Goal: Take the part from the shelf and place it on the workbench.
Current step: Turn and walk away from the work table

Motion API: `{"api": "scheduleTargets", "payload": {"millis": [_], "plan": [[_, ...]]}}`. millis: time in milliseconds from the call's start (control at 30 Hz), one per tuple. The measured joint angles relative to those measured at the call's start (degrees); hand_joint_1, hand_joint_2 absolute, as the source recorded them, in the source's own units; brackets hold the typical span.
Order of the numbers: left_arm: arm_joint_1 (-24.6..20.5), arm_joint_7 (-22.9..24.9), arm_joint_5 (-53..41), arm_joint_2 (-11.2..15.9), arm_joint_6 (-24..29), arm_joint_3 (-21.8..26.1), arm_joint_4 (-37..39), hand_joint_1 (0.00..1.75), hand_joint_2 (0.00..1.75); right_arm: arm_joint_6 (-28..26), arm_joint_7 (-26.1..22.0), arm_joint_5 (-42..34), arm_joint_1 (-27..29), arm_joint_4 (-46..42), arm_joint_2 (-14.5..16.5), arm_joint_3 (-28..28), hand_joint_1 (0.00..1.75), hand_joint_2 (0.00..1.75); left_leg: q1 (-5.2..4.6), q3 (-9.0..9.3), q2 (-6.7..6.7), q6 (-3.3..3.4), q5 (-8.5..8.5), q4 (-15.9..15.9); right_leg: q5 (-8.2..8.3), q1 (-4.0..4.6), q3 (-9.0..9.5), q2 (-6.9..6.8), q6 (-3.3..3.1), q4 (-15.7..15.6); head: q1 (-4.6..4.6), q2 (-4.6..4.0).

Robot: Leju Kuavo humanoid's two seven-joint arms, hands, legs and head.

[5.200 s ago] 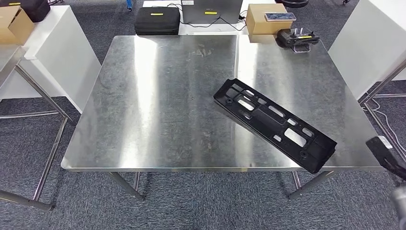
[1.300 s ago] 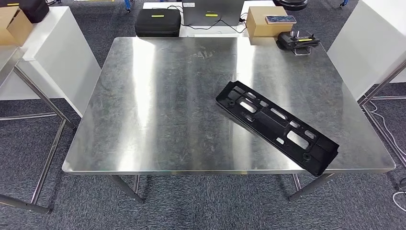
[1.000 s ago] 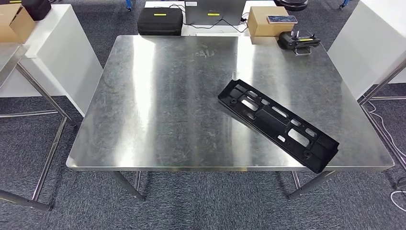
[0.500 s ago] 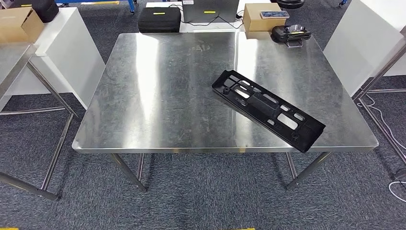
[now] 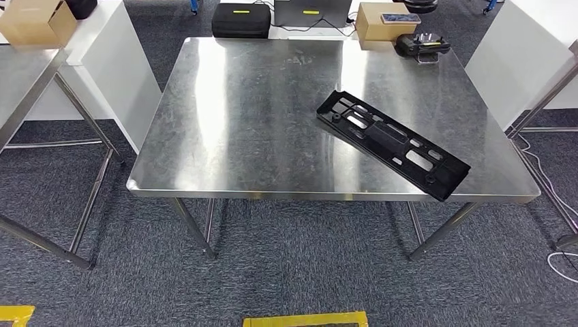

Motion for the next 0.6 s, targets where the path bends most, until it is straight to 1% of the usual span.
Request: {"api": "scheduleTargets", "payload": {"millis": [33, 67, 100, 133, 167, 200, 233, 267, 300, 333, 367, 400, 433, 467, 500, 533, 567, 600], "plan": [[0.0, 0.0, -0.1, 0.0, 0.0, -0.1, 0.0, 0.0, 0.0, 0.0, 0.0, -0.1, 0.0, 0.0, 0.0, 0.0, 0.0, 0.0, -0.02, -0.37, 0.0, -0.16, 0.32, 0.1, 0.98, 0.0, 2.65, 0.0, 0.48, -3.0, 0.0, 0.0], [0.1, 0.1, -0.2, 0.0, 0.0, -0.2, 0.0, 0.0, 0.0, 0.1, -0.1, -0.2, 0.0, 0.0, 0.0, 0.0, 0.0, 0.0, -0.03, -0.6, -0.02, -0.33, 0.55, 0.3, 1.97, 0.0, 6.05, 0.0, 0.75, -7.6, 0.03, 0.0], [0.1, 0.2, -0.3, 0.0, 0.0, -0.3, 0.0, 0.0, 0.0, 0.1, -0.1, -0.3, -0.1, 0.0, 0.0, 0.0, 0.0, 0.0, -0.13, -0.85, -0.02, -0.54, 0.71, 0.6, 2.58, 0.1, 9.25, 0.06, 0.73, -12.1, 0.04, 0.0], [0.0, 0.3, -0.4, 0.0, 0.0, -0.4, 0.0, 0.0, 0.0, 0.1, -0.1, -0.4, -0.1, 0.0, 0.0, 0.0, 0.0, 0.0, -0.23, -0.99, -0.03, -0.79, 0.89, 0.8, 2.94, 0.25, 11.42, 0.13, 0.53, -15.5, 0.0, 0.0], [0.0, 0.3, -0.4, 0.1, 0.0, -0.5, 0.0, 0.0, 0.0, 0.1, -0.1, -0.5, -0.1, 0.0, 0.0, 0.0, 0.0, 0.0, -0.33, -1.14, -0.05, -0.99, 1.03, 1.1, 2.97, 0.4, 12.36, 0.22, 0.22, -17.3, 0.02, 0.0], [0.0, 0.4, -0.5, 0.1, 0.0, -0.6, 0.0, 0.0, 0.0, 0.1, -0.1, -0.6, -0.1, 0.0, 0.0, 0.0, 0.0, 0.0, -0.42, -1.3, -0.07, -1.22, 1.18, 1.4, 2.94, 0.54, 12.34, 0.31, -0.04, -17.7, -0.03, 0.0], [0.1, 0.4, -0.5, 0.2, -0.1, -0.7, 0.0, 0.0, 0.0, 0.1, -0.1, -0.7, -0.1, 0.0, 0.1, 0.0, 0.0, 0.0, -0.39, -1.43, -0.11, -1.45, 1.24, 1.5, 3.07, 0.32, 11.93, 0.33, -0.3, -17.7, -0.06, 0.01], [0.1, 0.4, -0.6, 0.3, -0.2, -0.9, 0.0, 0.0, 0.0, 0.1, -0.1, -0.7, -0.1, 0.0, 0.2, 0.0, 0.0, 0.0, -0.31, -1.67, -0.16, -1.7, 0.9, 1.9, 3.17, 0.07, 11.67, 0.32, -0.6, -17.7, -0.07, 0.01], [0.1, 0.5, -0.6, 0.3, -0.3, -1.0, 0.0, 0.0, 0.0, 0.0, -0.2, -0.8, -0.1, 0.0, 0.2, -0.1, 0.0, 0.0, -0.21, -2.09, -0.18, -2.02, -0.06, 2.8, 3.37, -0.17, 11.49, 0.29, -0.96, -17.7, -0.2, 0.01], [0.1, 0.5, -0.7, 0.4, -0.4, -1.1, 0.0, 0.0, 0.0, 0.0, -0.2, -0.9, -0.1, 0.0, 0.3, -0.1, 0.0, 0.0, -0.09, -2.9, -0.2, -2.37, -1.78, 4.8, 3.61, -0.4, 11.28, 0.25, -1.34, -17.7, -0.29, 0.01], [0.1, 0.5, -0.8, 0.5, -0.5, -1.2, 0.0, 0.0, 0.0, 0.0, -0.2, -1.0, -0.1, 0.0, 0.4, -0.1, 0.0, 0.0, 0.0, -4.05, -0.21, -2.7, -4.02, 7.9, 3.82, -0.36, 11.03, 0.19, -1.65, -17.7, -0.4, 0.0], [0.1, 0.5, -0.9, 0.5, -0.6, -1.4, 0.0, 0.0, 0.0, 0.0, -0.2, -1.0, -0.1, 0.0, 0.4, -0.1, 0.0, 0.0, 0.09, -5.43, -0.21, -2.96, -6.28, 11.7, 3.99, -0.32, 10.76, 0.11, -1.89, -17.7, -0.48, 0.0], [0.2, 0.5, -1.0, 0.6, -0.7, -1.4, 0.0, 0.0, 0.0, 0.0, -0.2, -1.1, 0.0, 0.0, 0.4, -0.1, 0.0, 0.0, 0.17, -6.65, -0.21, -3.16, -7.9, 15.2, 4.11, -0.28, 10.53, 0.04, -1.99, -17.6, -0.48, 0.0], [0.2, 0.6, -1.0, 0.6, -0.7, -1.5, 0.0, 0.0, 0.0, 0.0, -0.3, -1.1, 0.0, 0.0, 0.5, -0.1, 0.0, 0.0, 0.25, -7.11, -0.2, -3.25, -8.37, 17.3, 4.2, -0.25, 10.41, -0.01, -2.04, -17.5, -0.49, 0.0], [0.3, 0.6, -1.0, 0.7, -0.7, -1.6, 0.0, 0.0, 0.0, 0.0, -0.3, -1.1, 0.1, 0.0, 0.5, -0.1, 0.0, 0.0, 0.32, -6.58, -0.2, -3.26, -7.71, 17.2, 4.24, -0.24, 10.4, -0.03, -2.04, -17.4, -0.49, 0.0], [0.3, 0.6, -1.0, 0.8, -0.7, -1.7, 0.0, 0.0, 0.0, 0.0, -0.3, -1.1, 0.1, 0.0, 0.6, -0.1, 0.0, 0.0, 0.38, -5.06, -0.2, -3.2, -6.11, 15.0, 4.25, -0.25, 10.46, -0.02, -2.0, -17.2, -0.49, 0.0], [0.3, 0.6, -1.0, 0.8, -0.7, -1.8, 0.0, 0.0, 0.0, 0.0, -0.4, -1.1, 0.1, 0.1, 0.6, -0.1, 0.0, 0.0, 0.43, -2.79, -0.21, -3.05, -4.19, 11.0, 4.23, -0.26, 10.53, 0.0, -1.97, -17.0, -0.49, 0.0], [0.3, 0.7, -1.0, 0.9, -0.7, -1.9, 0.0, 0.0, 0.0, 0.0, -0.4, -1.1, 0.1, 0.1, 0.7, -0.1, 0.0, 0.0, 0.39, -0.69, -0.27, -2.87, -2.85, 7.3, 4.24, -0.17, 10.34, 0.02, -1.91, -16.9, -0.46, 0.0]]}}
